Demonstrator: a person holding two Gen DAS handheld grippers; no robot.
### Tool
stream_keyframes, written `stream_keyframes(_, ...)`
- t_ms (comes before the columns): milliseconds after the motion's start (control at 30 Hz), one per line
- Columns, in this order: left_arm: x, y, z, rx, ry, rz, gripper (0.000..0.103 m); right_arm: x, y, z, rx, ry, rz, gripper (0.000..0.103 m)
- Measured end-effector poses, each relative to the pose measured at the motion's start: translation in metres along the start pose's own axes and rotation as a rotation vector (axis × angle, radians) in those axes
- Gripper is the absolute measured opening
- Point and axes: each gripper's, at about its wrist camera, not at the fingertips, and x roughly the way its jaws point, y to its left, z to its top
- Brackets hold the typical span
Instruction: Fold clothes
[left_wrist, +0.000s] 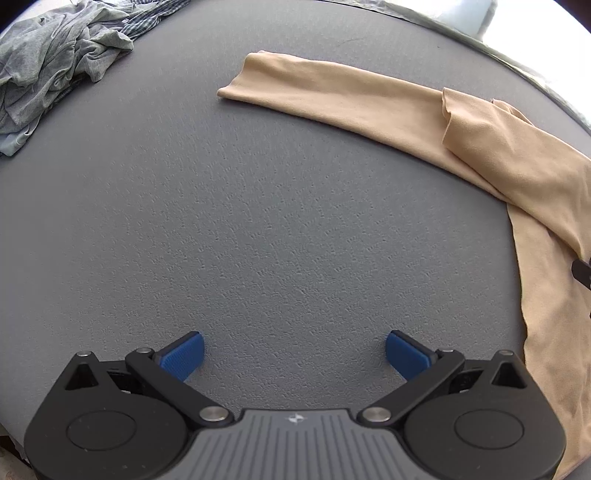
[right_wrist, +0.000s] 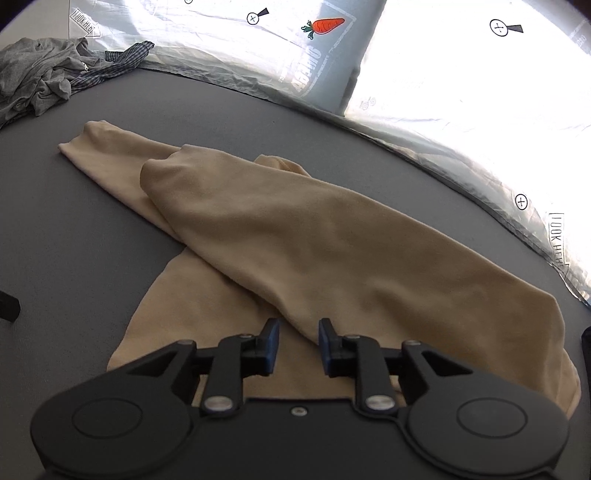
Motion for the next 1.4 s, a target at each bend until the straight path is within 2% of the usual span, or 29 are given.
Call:
stream_keyframes(67, -0.001, -0.001, -0.001, 0.000, -0.001, 0.000, 0.103, 0.004, 0.001, 0.003, -0.013, -0.007, 0.005, 0.033)
stream_keyframes(167, -0.001, 0.001, -0.002, 0.002, 0.001, -0.002, 0.103, 0.008, 0.000, 0.007, -0.010, -0.010, 0.022, 0.031)
stream_keyframes(300, 0.001, 0.006, 0.000, 0.005, 0.007, -0.003, 0.103, 0.010, -0.006, 0.014, 0.023, -0.014, 0.049, 0.006)
stream_keyframes(333, 0.001, 0.007, 0.000, 0.006, 0.009, -0.004, 0.103, 0.008, -0.008, 0.015, 0.038, -0.025, 0.051, 0.004)
stream_keyframes(467, 0.003, 0.012, 0.003, 0.008, 0.013, -0.006, 0.103, -0.008, -0.016, 0.013, 0.093, -0.078, 0.043, 0.002)
stream_keyframes(700, 0.006, 0.013, 0.003, 0.008, 0.005, -0.006, 0.103, -0.048, -0.056, 0.005, 0.255, -0.161, -0.048, 0.001)
stream_keyframes(900, 0.010, 0.014, 0.002, 0.009, -0.004, -0.005, 0.103, -0.081, -0.111, -0.016, 0.403, -0.187, -0.222, 0.001)
stream_keyframes(1067, 0.010, 0.014, 0.000, 0.010, -0.011, -0.005, 0.103, -0.108, -0.160, -0.054, 0.526, -0.157, -0.390, 0.001)
stream_keyframes(1200, 0.010, 0.013, -0.002, 0.010, -0.014, -0.004, 0.103, -0.127, -0.188, -0.095, 0.596, -0.084, -0.554, 0.001)
stream_keyframes(1400, 0.015, 0.015, 0.003, 0.011, 0.003, -0.004, 0.103, -0.149, -0.226, -0.173, 0.769, 0.094, -0.755, 0.001)
